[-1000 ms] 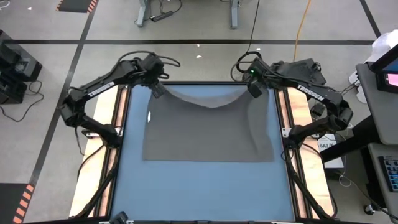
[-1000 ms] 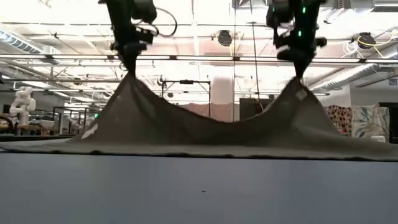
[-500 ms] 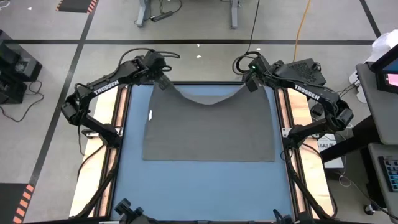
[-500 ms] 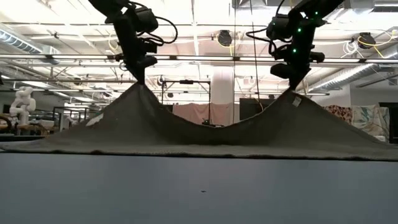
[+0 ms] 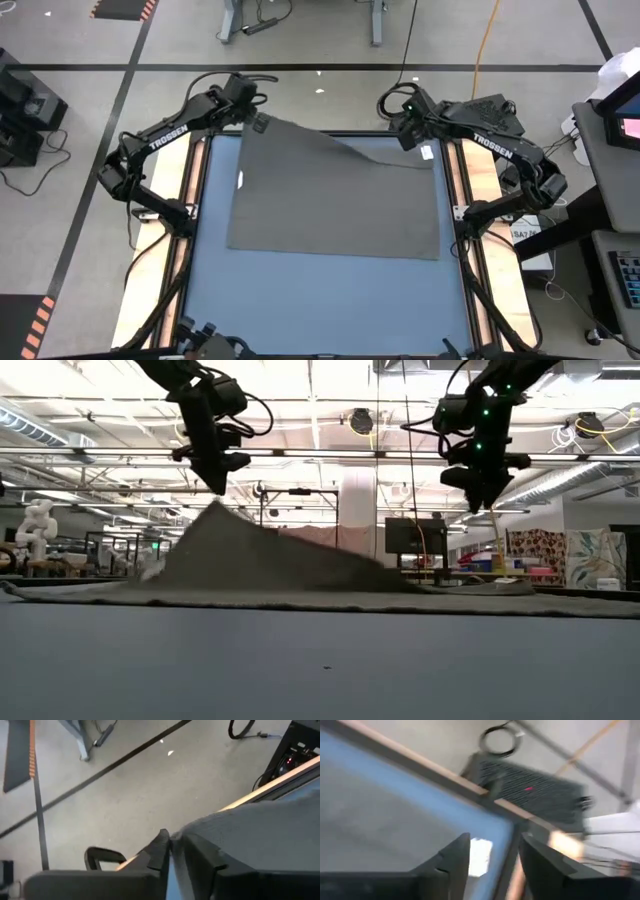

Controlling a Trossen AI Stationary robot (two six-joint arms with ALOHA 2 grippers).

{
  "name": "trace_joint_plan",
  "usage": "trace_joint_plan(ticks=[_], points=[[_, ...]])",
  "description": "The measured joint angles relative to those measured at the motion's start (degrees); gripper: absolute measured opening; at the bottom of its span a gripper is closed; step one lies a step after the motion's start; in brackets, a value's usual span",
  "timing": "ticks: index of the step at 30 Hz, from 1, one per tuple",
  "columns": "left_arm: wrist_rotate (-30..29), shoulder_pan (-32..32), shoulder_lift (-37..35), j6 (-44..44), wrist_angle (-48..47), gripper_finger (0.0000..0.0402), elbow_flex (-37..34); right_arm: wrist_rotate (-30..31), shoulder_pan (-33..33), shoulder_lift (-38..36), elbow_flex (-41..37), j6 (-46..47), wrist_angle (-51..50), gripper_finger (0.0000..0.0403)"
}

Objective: Roll towel
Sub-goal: Fold the gray towel

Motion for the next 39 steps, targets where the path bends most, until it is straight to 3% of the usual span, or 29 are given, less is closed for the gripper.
trace_joint_plan(ticks=[5,8,16,22,26,30,39], points=[[-0.04,1.23,0.00,-2.86,-2.38,0.0116,0.00,-12.38,0.51,-0.07,0.00,4.17,-3.90,0.0186],[0.92,1.92,0.00,-3.78,-3.50,0.0128,0.00,-16.02,2.12,-0.09,0.00,5.64,-7.20,0.0187],[19.29,0.35,0.00,-7.96,-7.76,0.0130,0.00,-17.29,4.66,-0.09,0.00,9.92,-13.87,0.0187],[28.50,-6.41,0.02,-12.49,-12.46,0.0130,0.00,-23.63,1.88,-0.09,0.00,10.45,-13.39,0.0187],[28.62,-13.42,0.00,-11.82,-14.42,0.0130,-1.25,-25.76,4.18,-0.09,-0.05,6.33,-12.55,0.0187],[28.62,-19.94,0.02,-14.15,-13.36,0.0130,-7.35,-26.81,9.21,-0.11,-2.22,8.09,-12.75,0.0187],[28.42,-30.44,0.02,-28.62,-2.05,0.0130,-22.98,-31.50,21.54,-0.11,-13.79,21.46,-4.16,0.0187]])
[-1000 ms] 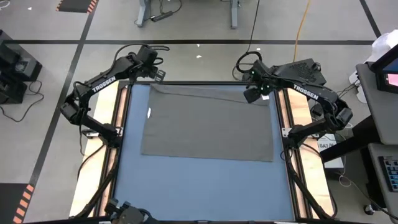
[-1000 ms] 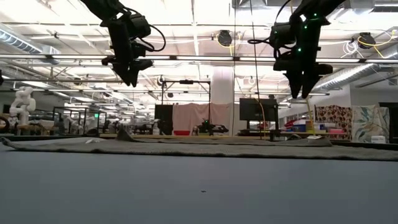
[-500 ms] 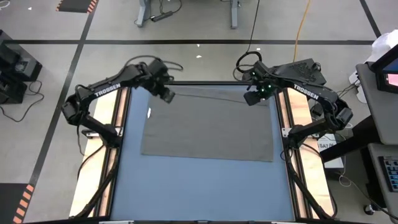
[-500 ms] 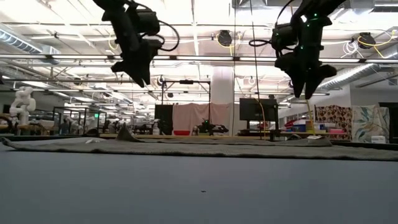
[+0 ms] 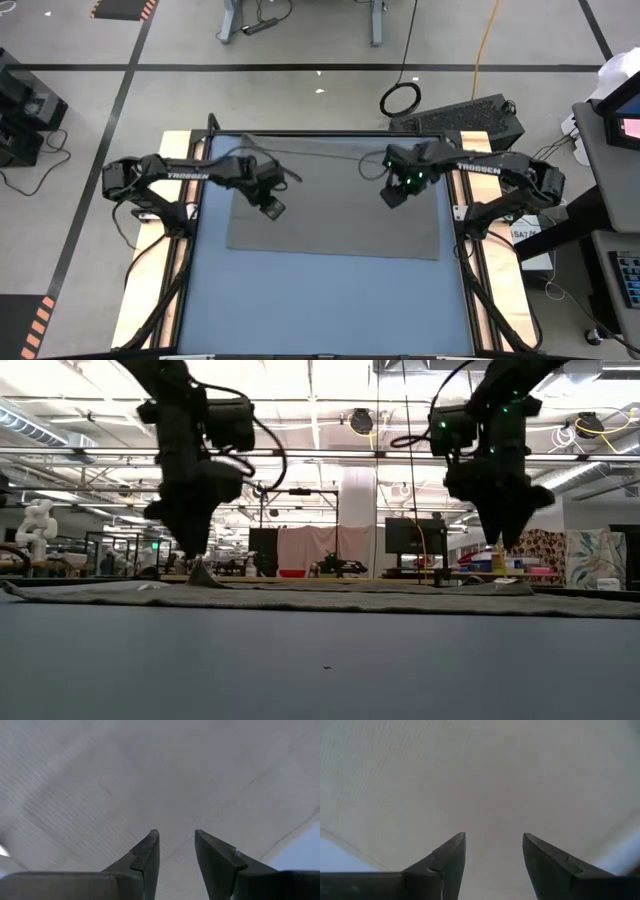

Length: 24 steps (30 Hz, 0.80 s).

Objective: Roll towel
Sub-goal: Fold the gray towel

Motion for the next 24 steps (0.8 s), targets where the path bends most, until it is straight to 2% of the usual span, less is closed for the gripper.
trace_joint_plan(ticks=[5,12,17,24], points=[[-0.10,-4.40,0.00,-4.80,2.46,0.0130,-5.12,-3.27,6.34,0.00,-7.28,8.73,9.33,0.0187],[1.58,-11.28,0.00,-11.08,3.03,0.0130,-9.43,0.31,15.62,0.00,-13.79,18.70,14.19,0.0187],[5.19,-16.91,0.00,-17.41,3.07,0.0130,-11.33,-0.42,21.61,0.00,-15.44,24.45,14.72,0.0187],[5.78,-25.52,0.00,-25.74,3.14,0.0130,-11.58,-1.78,29.98,0.00,-15.48,31.99,15.08,0.0187]])
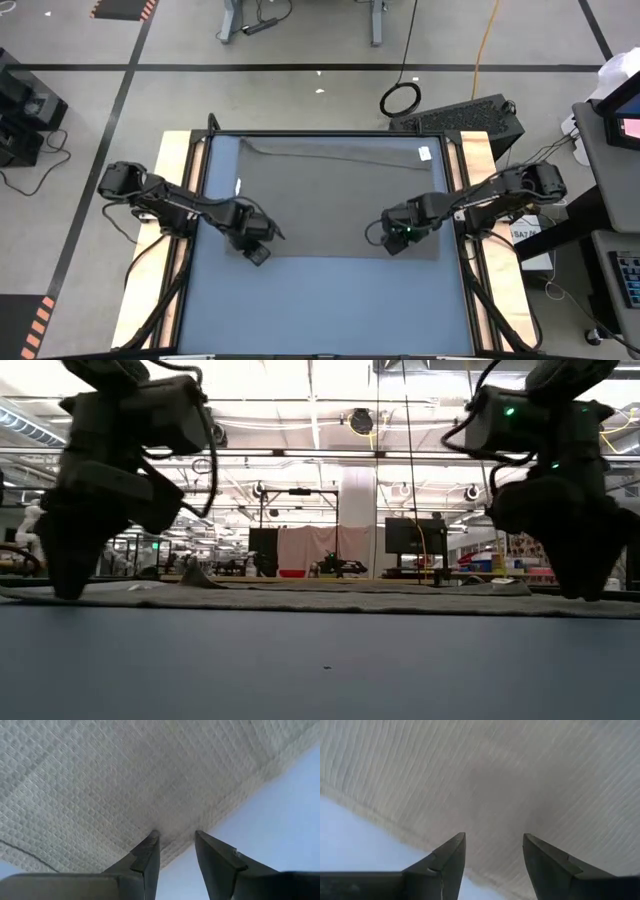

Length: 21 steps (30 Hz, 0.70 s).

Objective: Roll towel
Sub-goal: Fold the gray towel

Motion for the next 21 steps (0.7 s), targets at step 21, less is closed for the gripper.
trace_joint_plan(ticks=[21], points=[[-3.46,-6.07,-2.51,-9.35,2.23,0.0130,5.07,8.47,9.15,-1.31,3.28,18.64,3.49,0.0184]])
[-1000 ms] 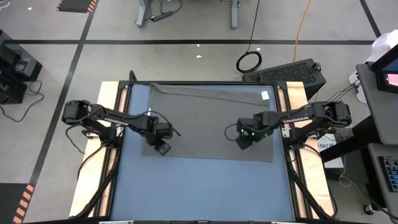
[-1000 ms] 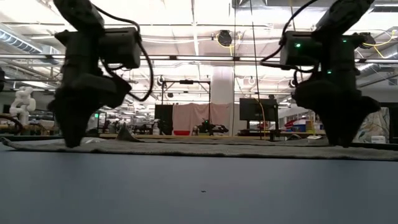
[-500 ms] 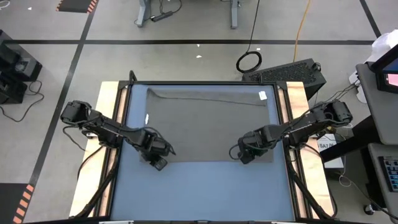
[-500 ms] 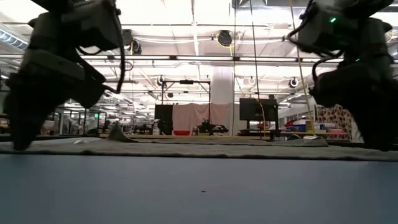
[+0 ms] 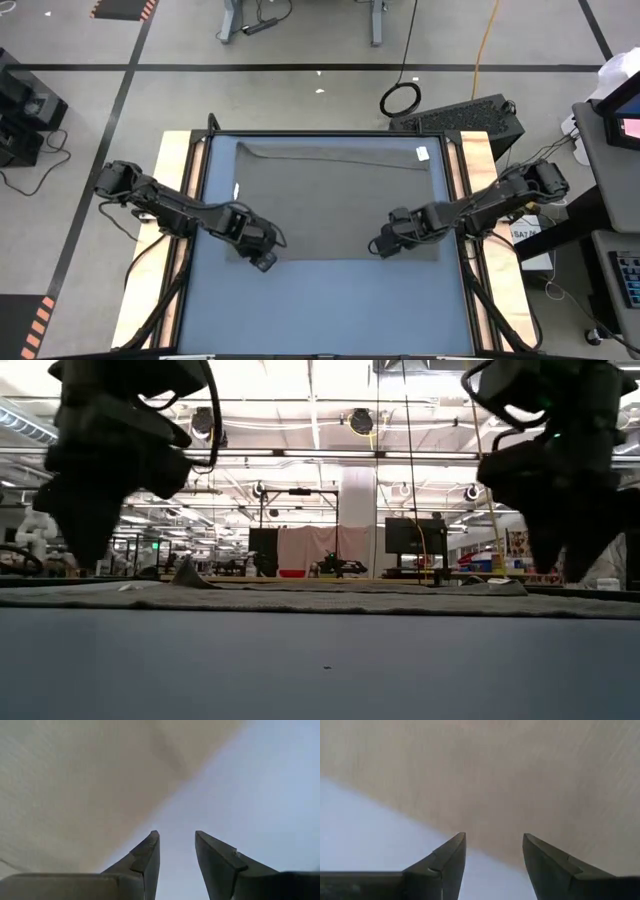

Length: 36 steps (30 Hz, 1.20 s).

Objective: Roll towel
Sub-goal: Fold the gray towel

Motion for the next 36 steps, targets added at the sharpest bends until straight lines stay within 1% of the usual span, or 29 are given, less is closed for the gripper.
trace_joint_plan(ticks=[3,6,9,11,14,17,18,19,22,24,27,33,36], points=[[-6.76,1.08,0.01,0.74,0.39,0.0130,-0.38,2.01,-1.96,1.20,0.00,-1.95,-0.08,0.0164],[-10.69,2.04,1.51,3.52,0.13,0.0130,-0.62,2.05,-3.78,3.08,-0.52,-4.18,0.87,0.0129],[-11.10,2.65,4.39,7.32,0.00,0.0130,-0.63,1.66,-4.22,5.78,-1.15,-4.49,2.14,0.0087],[-10.72,2.61,7.31,8.03,-0.47,0.0130,-0.67,0.98,-3.65,7.73,-1.18,-4.19,3.19,0.0062],[-8.52,1.72,10.56,8.10,-0.13,0.0130,-0.31,0.14,-2.24,9.48,-0.96,-3.02,4.65,0.0030],[-7.28,-0.21,11.82,7.52,-0.34,0.0130,-0.17,-2.72,0.08,9.56,-0.98,-1.25,7.17,0.0007],[-7.00,-0.92,11.84,7.01,-0.41,0.0130,-0.17,-3.77,1.01,9.21,-0.94,-0.27,7.39,0.0004],[-5.19,-1.50,11.68,6.10,-0.59,0.0130,-0.17,-4.70,1.93,8.95,-1.02,0.54,7.41,0.0003],[2.74,-3.40,10.03,4.56,-3.10,0.0130,-0.25,-8.43,4.56,8.95,-1.04,2.99,8.15,0.0007],[6.48,-4.11,8.82,4.39,-3.38,0.0130,-0.33,-11.31,6.62,9.09,-1.06,3.90,9.23,0.0010],[9.81,-5.32,7.63,4.34,-4.02,0.0130,-0.48,-12.07,8.77,9.07,-1.18,6.45,9.78,0.0010],[7.44,-5.20,5.36,5.82,-5.70,0.0130,-0.48,-11.96,9.67,7.36,-1.22,8.98,10.00,0.0012],[6.56,-4.00,3.46,6.22,-6.05,0.0130,-0.44,-11.94,9.13,5.57,-1.22,8.95,10.69,0.0023]])
